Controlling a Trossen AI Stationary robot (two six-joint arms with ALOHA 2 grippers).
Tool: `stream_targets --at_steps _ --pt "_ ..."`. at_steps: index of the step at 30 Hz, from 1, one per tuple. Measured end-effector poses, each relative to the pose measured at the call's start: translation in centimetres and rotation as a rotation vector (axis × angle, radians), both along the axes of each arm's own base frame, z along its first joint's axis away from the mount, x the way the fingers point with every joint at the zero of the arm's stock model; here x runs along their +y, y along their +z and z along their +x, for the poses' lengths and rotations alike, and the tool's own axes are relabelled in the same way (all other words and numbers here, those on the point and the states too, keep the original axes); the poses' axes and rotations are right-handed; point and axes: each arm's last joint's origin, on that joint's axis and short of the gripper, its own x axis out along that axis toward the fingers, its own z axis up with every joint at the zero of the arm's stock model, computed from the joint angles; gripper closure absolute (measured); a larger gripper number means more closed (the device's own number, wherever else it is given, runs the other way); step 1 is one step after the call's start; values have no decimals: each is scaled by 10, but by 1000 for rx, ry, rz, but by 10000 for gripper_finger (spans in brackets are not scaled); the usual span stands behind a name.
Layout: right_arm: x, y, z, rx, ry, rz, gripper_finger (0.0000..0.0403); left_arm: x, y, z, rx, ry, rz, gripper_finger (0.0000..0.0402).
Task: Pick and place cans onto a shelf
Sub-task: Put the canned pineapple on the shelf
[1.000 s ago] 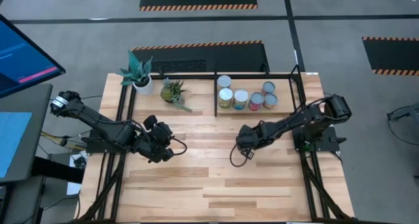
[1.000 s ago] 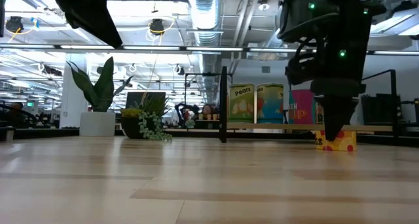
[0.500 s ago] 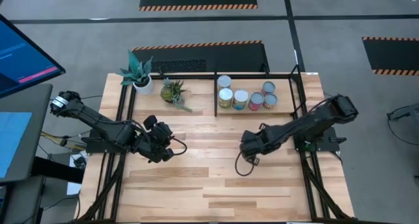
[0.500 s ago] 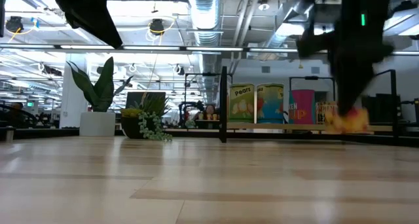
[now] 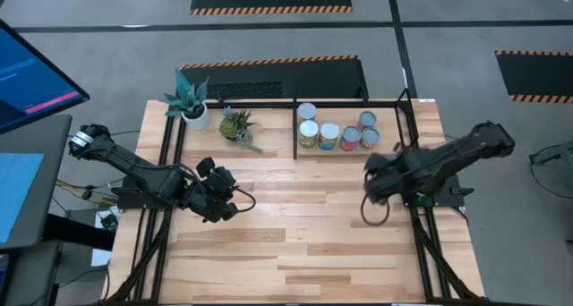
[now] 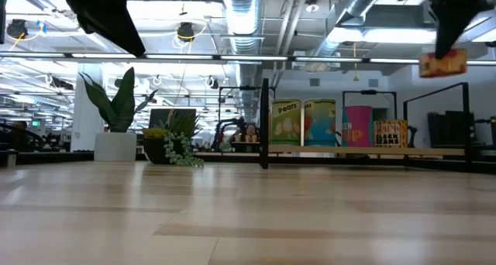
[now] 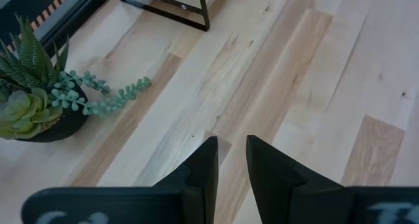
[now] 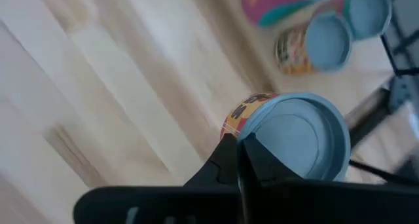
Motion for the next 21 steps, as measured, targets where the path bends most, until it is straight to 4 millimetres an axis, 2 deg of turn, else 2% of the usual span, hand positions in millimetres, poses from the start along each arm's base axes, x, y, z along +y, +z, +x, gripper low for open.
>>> stream_targets --at_steps 3,10,16,21 --pt "-16 12 -11 -96 -55 -13 399 0 0 0 -7 7 13 332" --pt "-55 22 -23 -90 -130 -51 399 1 0 1 -16 17 53 332" --pt "-88 15 -14 30 -190 -76 399 1 1 1 -20 17 68 332" --pt "-123 2 6 98 -166 -81 399 1 1 1 -29 22 75 332"
